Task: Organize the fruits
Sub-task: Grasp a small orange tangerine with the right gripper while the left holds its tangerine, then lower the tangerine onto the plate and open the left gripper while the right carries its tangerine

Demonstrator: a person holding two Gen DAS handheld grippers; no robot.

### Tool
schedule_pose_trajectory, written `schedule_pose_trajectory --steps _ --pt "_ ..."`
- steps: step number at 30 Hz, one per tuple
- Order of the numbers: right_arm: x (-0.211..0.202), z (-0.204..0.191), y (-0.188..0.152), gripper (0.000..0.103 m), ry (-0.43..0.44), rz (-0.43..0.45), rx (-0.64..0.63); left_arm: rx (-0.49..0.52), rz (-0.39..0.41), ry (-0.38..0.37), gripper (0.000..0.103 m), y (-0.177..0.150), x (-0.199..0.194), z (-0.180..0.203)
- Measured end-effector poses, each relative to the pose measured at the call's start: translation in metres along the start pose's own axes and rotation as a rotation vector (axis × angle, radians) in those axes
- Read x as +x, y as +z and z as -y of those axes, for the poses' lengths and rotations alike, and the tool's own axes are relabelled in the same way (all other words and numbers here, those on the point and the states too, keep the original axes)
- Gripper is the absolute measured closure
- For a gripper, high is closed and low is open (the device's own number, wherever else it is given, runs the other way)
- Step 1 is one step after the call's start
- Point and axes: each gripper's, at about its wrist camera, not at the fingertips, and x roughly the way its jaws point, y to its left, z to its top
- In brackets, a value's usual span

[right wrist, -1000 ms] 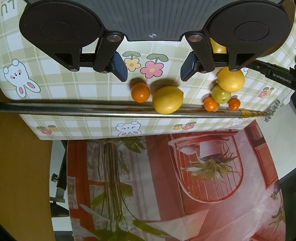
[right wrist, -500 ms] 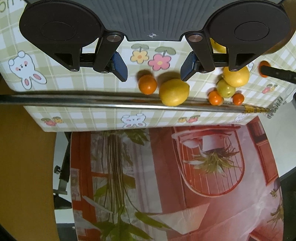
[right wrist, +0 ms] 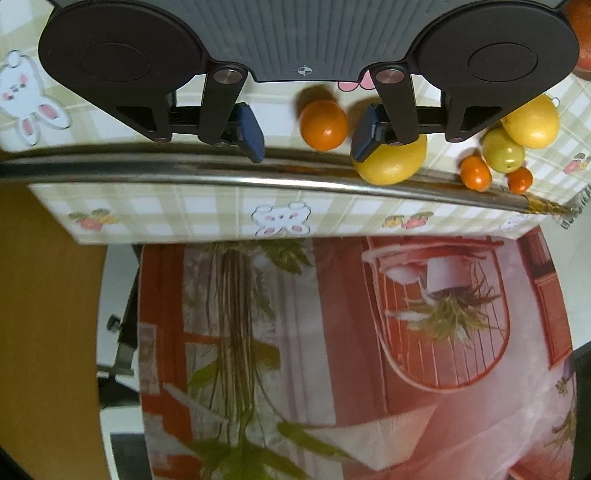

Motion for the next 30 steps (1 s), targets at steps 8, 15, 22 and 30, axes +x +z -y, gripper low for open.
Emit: schedule_pose_trajectory --steps 8,15,22,30 --pt "0.021 -0.001 -0.005 0.062 0.019 -0.028 0.031 -0.011 -0.020 -0.010 0.067 -0.007 0.004 0.000" --pt "0.025 -0.004 -0.012 0.071 0.076 -0.062 0.039 -0.011 -0.036 -0.007 0.067 -0.013 0.006 0.003" --pt "0.009 0.015 -0.023 0.071 0.113 -0.042 0.175 -0.005 -0.045 -0.007 0.067 -0.019 0.003 0.005" --pt "-0.014 0.030 -0.035 0.071 0.130 0.022 0.272 0.013 -0.055 -0.007 0.067 -0.025 0.000 0.009"
